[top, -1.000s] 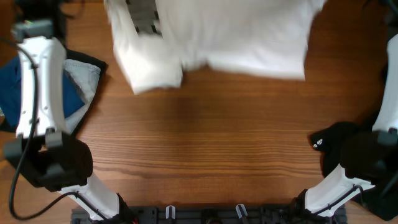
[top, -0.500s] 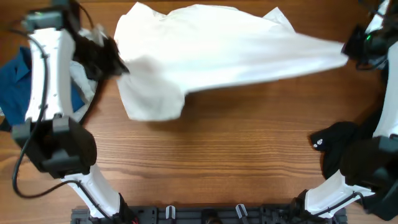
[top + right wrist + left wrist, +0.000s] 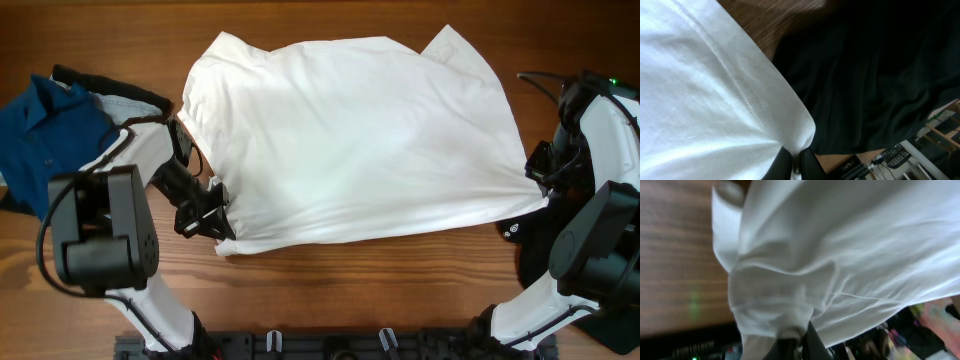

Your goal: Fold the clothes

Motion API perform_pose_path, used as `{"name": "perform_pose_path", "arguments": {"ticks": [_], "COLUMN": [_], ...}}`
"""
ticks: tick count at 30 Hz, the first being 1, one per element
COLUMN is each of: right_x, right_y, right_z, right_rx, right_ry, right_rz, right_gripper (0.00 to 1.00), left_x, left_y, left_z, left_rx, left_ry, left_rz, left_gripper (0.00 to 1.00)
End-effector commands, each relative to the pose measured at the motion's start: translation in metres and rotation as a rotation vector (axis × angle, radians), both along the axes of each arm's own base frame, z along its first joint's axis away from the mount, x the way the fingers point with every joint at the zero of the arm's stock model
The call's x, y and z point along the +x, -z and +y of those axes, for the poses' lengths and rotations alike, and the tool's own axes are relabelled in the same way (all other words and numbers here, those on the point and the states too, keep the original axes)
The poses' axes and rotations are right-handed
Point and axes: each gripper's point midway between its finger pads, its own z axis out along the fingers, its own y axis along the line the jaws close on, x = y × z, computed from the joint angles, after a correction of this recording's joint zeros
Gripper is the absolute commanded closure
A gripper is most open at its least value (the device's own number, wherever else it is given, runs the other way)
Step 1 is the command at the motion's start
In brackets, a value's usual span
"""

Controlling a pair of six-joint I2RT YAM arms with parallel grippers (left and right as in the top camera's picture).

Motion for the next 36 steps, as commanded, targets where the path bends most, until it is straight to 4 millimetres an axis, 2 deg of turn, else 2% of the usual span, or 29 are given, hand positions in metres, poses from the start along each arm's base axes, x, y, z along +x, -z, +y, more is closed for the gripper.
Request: {"name": "perform_pose_path", "arguments": {"ticks": [1,4,5,6,9,11,13,15,16,17,19,20,23,30,36], "right_x": [-0.003,0.001,0.003,0.003,0.006,0.007,0.008,0.009,0.009,0.009,0.01,0.011,0.011,0.011,0.011], "right_y": [-0.001,0.0,0.001,0.001,0.002,0.002,0.002,0.002,0.002,0.002,0.002,0.003,0.003,0.003,0.003], "right_z": [-0.009,-0.009,-0.01,-0.01,-0.011,-0.011,-0.012,-0.012,-0.012,-0.012,-0.012,-0.01,-0.009,-0.009,-0.009], "right_rx": [-0.05,-0.049,-0.052,-0.053,-0.058,-0.059,-0.061,-0.06,-0.061,-0.061,-0.058,-0.046,-0.041,-0.04,-0.04], "right_ry": [0.019,0.021,0.021,0.021,0.021,0.021,0.021,0.018,0.018,0.018,0.018,0.018,0.019,0.019,0.019], "right_rz": [0.014,-0.001,-0.01,-0.013,-0.026,-0.028,-0.034,-0.034,-0.037,-0.037,-0.042,-0.046,-0.048,-0.048,-0.047], "right_gripper": [0.96,0.96,0.96,0.96,0.96,0.96,0.96,0.96,0.96,0.96,0.96,0.96,0.96,0.96,0.96], "left_x": [0.018,0.033,0.038,0.043,0.042,0.038,0.042,0.062,0.074,0.094,0.122,0.138,0.165,0.185,0.205], "left_y": [-0.016,-0.032,-0.037,-0.045,-0.059,-0.061,-0.054,-0.044,-0.037,-0.027,-0.021,-0.022,-0.022,0.011,0.027], "left_z": [0.007,0.008,0.002,-0.006,-0.03,-0.037,-0.028,-0.007,0.01,0.038,0.071,0.078,0.083,0.086,0.06], "left_rx": [0.036,0.021,-0.015,-0.069,-0.195,-0.227,-0.175,-0.075,0.01,0.146,0.293,0.316,0.322,0.327,0.296], "left_ry": [-0.04,-0.079,-0.095,-0.118,-0.109,-0.063,-0.046,-0.096,-0.156,-0.232,-0.31,-0.334,-0.348,-0.39,-0.33], "left_rz": [-0.145,-0.266,-0.296,-0.321,-0.339,-0.349,-0.371,-0.423,-0.443,-0.494,-0.584,-0.645,-0.744,-0.735,-0.793], "left_gripper": [0.96,0.96,0.94,0.86,0.8,0.65,0.63,0.63,0.62,0.62,0.62,0.58,0.56,0.54,0.46]}}
